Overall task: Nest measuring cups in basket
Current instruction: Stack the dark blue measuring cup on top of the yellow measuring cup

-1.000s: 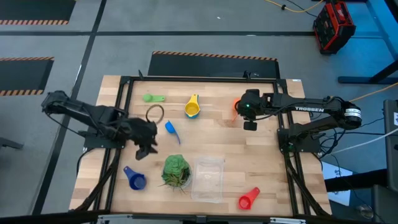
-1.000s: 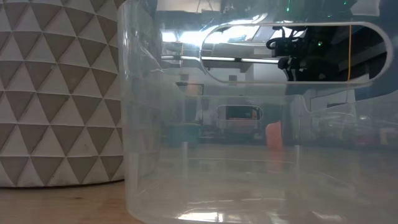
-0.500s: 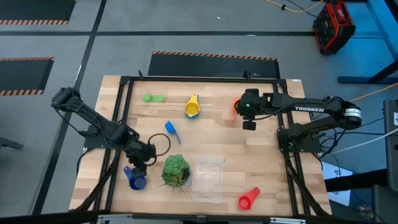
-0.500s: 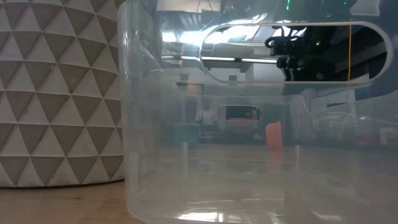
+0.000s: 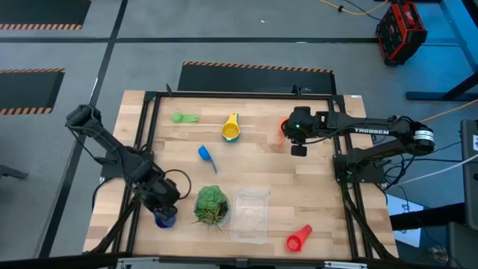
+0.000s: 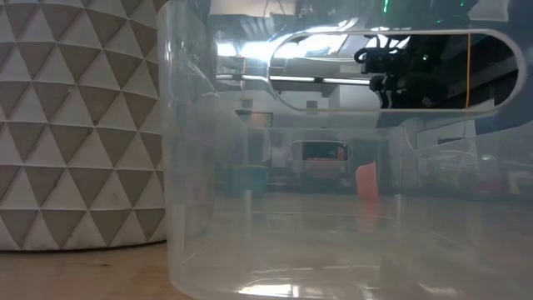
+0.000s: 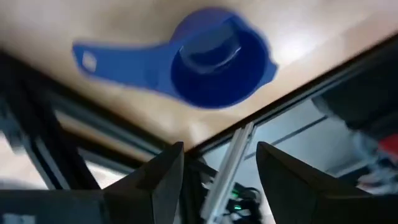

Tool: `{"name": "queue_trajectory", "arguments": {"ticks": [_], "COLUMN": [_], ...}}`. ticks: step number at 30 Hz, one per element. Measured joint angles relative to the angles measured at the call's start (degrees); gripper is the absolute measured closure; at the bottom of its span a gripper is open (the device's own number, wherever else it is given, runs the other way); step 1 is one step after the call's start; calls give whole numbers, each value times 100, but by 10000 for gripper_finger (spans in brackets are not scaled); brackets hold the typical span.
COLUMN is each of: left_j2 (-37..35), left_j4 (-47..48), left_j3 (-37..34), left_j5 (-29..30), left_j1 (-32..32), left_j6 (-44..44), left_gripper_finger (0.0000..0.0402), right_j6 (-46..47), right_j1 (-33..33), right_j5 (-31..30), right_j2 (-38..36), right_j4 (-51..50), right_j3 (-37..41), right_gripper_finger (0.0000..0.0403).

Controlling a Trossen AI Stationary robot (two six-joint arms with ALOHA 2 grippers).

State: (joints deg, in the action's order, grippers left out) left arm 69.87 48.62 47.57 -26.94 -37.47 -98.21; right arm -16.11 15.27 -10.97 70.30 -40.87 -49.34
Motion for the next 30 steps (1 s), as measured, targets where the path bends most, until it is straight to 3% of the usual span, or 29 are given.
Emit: {"name": "queue_trajectory", "arguments": {"ticks": [6,12,21,30], "left_j2": [0,0,30,726], "left_j4": [-13,-19,-28,-140], "left_j3": [0,0,0,0], "left_j5": [-45,656,800,730], "left_j1": [-302,-586,-821,-840], "left_j6": [-1944,-2982,-3807,-3783], "left_gripper_finger": [207,207,207,207], "right_j6": [2,2,2,-77], "right_j1": [-4,-2,-2,0], "right_j5": [313,311,311,309], "right_j2": [0,0,0,0], "right_j4": [1,1,-2,0], "right_j3": [0,0,0,0], "right_gripper_finger": [273,273,273,273]}}
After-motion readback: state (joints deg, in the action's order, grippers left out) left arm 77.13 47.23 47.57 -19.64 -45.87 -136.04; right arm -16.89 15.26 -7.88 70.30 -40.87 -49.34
